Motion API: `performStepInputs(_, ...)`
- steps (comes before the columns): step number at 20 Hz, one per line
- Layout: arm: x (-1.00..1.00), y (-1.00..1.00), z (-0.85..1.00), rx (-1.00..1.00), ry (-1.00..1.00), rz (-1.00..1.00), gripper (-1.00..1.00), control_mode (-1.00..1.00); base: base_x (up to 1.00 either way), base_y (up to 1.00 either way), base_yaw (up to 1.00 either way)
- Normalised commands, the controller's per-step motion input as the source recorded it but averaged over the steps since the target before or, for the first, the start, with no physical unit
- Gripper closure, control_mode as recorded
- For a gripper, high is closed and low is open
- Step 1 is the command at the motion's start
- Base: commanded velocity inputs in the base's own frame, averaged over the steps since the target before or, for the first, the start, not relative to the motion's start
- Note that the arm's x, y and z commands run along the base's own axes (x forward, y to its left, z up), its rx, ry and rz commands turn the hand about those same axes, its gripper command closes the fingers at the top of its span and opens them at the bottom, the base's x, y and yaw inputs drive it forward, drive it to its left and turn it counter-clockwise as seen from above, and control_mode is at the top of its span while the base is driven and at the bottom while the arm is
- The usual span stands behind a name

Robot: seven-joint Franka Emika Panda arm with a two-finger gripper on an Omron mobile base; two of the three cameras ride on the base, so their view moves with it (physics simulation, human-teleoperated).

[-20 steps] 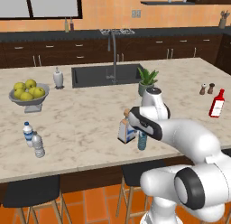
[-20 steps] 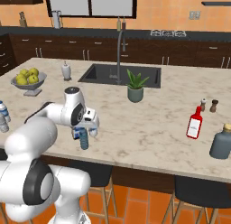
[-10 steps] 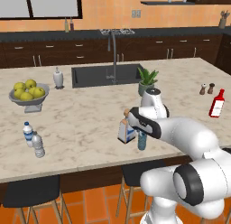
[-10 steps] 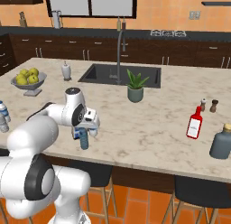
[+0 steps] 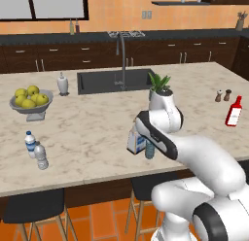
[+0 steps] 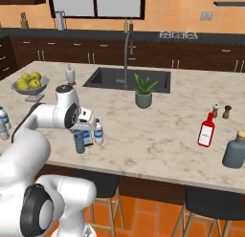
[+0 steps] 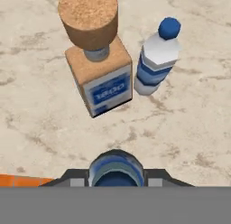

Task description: Move the plastic bottles in the middle to the plastics group, and the glass bottles in the middle to the glass group.

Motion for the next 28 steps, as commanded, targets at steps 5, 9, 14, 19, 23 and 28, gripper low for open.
performStepInputs(5, -0.57, 0.98, 0.42, 0.00, 0.01, 0.22, 1.00, -1.00, 0.00, 0.00, 0.00)
performStepInputs(9, -0.28, 1.00, 0.20, 0.00, 0.04, 0.28, 1.00, -1.00, 0.00, 0.00, 0.00)
performStepInputs(14, -0.02, 1.00, 0.14, -0.03, 0.09, 0.25, 1.00, -1.00, 0.00, 0.00, 0.00)
performStepInputs(19, 0.00, 1.00, 0.03, -0.09, 0.06, 0.19, 1.00, -1.00, 0.00, 0.00, 0.00)
performStepInputs(23, 0.00, 1.00, 0.00, -0.09, 0.02, 0.14, 1.00, -1.00, 0.00, 0.00, 0.00)
performStepInputs(28, 0.09, 1.00, 0.00, -0.09, 0.00, 0.09, 1.00, -1.00, 0.00, 0.00, 0.00)
